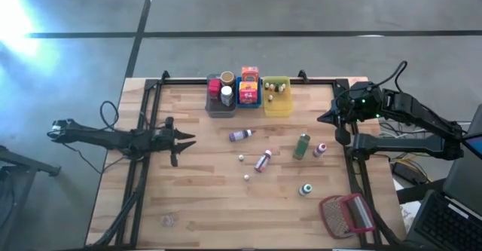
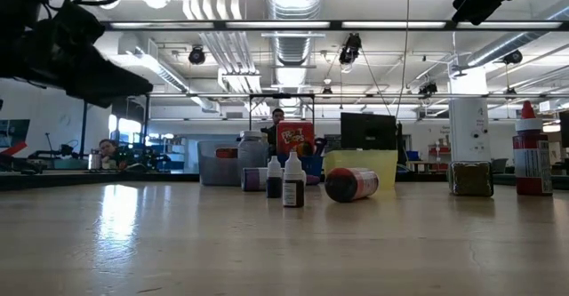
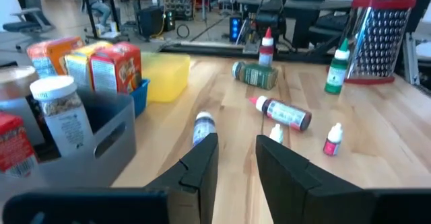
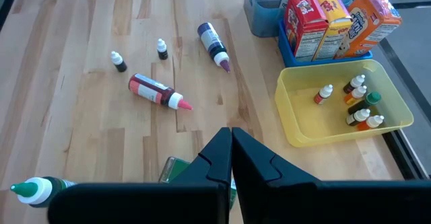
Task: Pick & Place Kitchen Items
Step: Put the small pink food coloring bottle into the yellow bin
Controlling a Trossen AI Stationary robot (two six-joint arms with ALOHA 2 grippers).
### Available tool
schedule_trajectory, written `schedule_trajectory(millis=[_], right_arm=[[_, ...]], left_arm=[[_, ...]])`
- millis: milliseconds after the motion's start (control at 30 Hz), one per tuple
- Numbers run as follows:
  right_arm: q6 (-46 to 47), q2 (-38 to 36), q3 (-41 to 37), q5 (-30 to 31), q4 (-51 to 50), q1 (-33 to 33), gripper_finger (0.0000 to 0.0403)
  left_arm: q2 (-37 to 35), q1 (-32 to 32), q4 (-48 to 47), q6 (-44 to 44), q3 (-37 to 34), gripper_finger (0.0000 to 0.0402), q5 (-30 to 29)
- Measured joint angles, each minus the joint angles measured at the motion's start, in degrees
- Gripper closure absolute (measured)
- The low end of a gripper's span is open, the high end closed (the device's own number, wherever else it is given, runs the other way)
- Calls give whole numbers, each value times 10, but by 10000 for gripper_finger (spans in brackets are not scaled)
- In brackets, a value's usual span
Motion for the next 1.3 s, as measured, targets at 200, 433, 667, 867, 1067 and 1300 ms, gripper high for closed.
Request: schedule_trajectory(millis=[200, 433, 667, 867, 1067, 1300], right_arm=[[0, 0, 0, 0, 0, 0, 394], [0, 0, 0, 0, 0, 0, 394], [0, 0, 0, 0, 0, 0, 394], [0, 3, 0, 0, 0, 0, 394], [6, 23, 0, -1, 4, 0, 394], [125, 75, 0, -1, 68, 0, 394]], left_arm=[[0, 0, -11, -4, 0, 293, -1], [0, 0, -11, -5, 0, 293, -1], [0, 0, -12, -5, -1, 293, -1], [0, 0, -12, -5, -1, 293, -1], [0, 0, -12, -5, -1, 293, -1], [0, 0, -12, -5, -1, 293, -1]])
